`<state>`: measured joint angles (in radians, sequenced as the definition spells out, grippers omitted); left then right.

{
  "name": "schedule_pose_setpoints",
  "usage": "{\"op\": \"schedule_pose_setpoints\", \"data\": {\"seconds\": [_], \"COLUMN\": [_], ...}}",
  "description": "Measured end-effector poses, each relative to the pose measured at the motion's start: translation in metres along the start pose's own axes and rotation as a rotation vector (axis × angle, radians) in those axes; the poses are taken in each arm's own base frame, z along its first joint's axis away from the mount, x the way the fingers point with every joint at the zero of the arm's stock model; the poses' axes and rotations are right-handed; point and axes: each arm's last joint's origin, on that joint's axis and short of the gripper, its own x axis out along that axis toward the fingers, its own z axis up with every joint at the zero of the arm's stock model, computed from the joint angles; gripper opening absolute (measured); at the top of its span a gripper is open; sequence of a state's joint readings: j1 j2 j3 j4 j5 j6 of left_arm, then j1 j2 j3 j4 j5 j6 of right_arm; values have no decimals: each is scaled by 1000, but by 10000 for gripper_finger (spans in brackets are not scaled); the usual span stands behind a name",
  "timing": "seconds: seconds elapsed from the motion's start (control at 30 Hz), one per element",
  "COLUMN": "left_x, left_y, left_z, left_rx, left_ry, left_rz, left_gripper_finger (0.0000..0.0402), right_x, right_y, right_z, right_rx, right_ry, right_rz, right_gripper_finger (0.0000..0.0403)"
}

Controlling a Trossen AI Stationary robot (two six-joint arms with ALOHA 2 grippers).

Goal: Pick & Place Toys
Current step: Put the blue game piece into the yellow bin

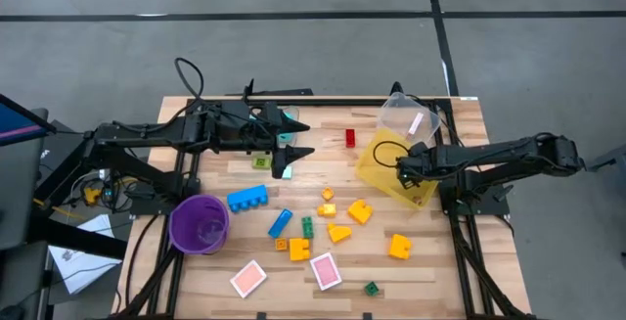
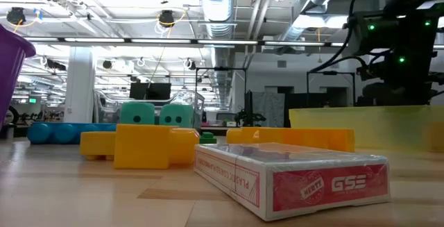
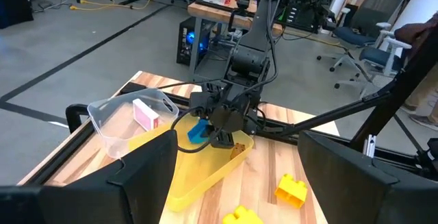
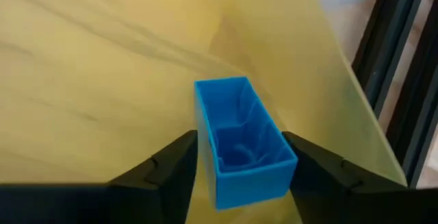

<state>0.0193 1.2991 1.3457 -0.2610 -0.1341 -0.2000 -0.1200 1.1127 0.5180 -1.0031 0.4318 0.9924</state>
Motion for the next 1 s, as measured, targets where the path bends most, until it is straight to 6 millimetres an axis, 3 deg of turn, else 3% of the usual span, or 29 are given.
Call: {"op": "schedule_pose_setpoints", "data": {"seconds": [0.3,0.8,1.0], "left_x": [0,0,0], "left_y": [0,0,0], "left_z": [0,0,0], "left_rx": [0,-9,-9], "left_ry": [0,0,-1], "left_rz": [0,0,0], "left_gripper_finger": [296,296,296], "right_x": [0,-1,-1], "right_y": [0,-6,-4], "right_z": [0,-4,-3], "right_rx": [2,135,144], "right_ry": [-4,38,32], "right_rz": [-5,-56,-38], "right_gripper_finger": [211,134,160]}}
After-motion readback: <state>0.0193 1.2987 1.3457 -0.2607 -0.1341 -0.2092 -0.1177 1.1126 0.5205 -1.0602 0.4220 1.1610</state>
